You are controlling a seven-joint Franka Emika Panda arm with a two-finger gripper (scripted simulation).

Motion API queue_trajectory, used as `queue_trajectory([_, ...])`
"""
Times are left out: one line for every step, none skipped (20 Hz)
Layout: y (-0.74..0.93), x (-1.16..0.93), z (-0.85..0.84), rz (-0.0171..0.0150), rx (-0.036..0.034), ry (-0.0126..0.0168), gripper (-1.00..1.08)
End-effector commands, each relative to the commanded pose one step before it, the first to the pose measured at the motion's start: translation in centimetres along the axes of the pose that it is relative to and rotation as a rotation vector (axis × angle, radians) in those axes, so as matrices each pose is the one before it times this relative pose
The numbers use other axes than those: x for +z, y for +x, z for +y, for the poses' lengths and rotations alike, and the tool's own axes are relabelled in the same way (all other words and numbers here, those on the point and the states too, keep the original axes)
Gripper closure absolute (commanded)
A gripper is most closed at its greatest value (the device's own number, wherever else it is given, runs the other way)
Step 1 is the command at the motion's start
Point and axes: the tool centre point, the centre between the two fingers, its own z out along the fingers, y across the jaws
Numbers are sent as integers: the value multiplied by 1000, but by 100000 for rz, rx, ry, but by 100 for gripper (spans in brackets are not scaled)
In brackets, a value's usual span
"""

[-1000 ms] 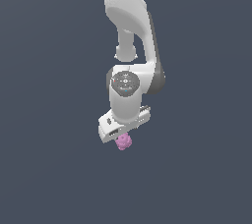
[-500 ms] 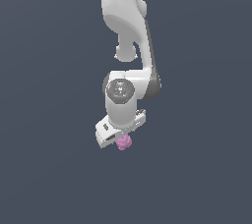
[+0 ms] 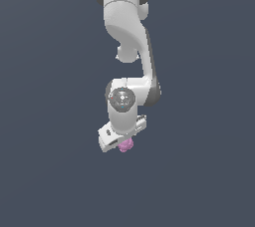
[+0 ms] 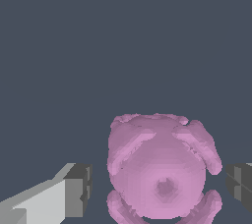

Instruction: Pick up the object and move it to a goal position.

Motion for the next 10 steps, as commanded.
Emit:
queue_trajectory([-57, 1353, -34, -54, -122, 33, -92])
queue_trajectory([-13, 358, 19, 0, 0, 0, -92])
queue_trajectory([24, 259, -22, 8, -68, -4, -92])
queue_trajectory([11, 173, 19, 0, 0, 0, -92])
queue_trajectory([24, 80, 20, 0, 0, 0, -92])
queue_trajectory([38, -14, 21, 0, 0, 0, -92])
queue_trajectory([37, -72, 16, 0, 0, 0, -92])
queue_trajectory([12, -31, 5, 0, 0, 0, -92])
queue_trajectory([0, 0, 0, 0, 0, 0, 108])
queue_trajectory([0, 0, 0, 0, 0, 0, 108])
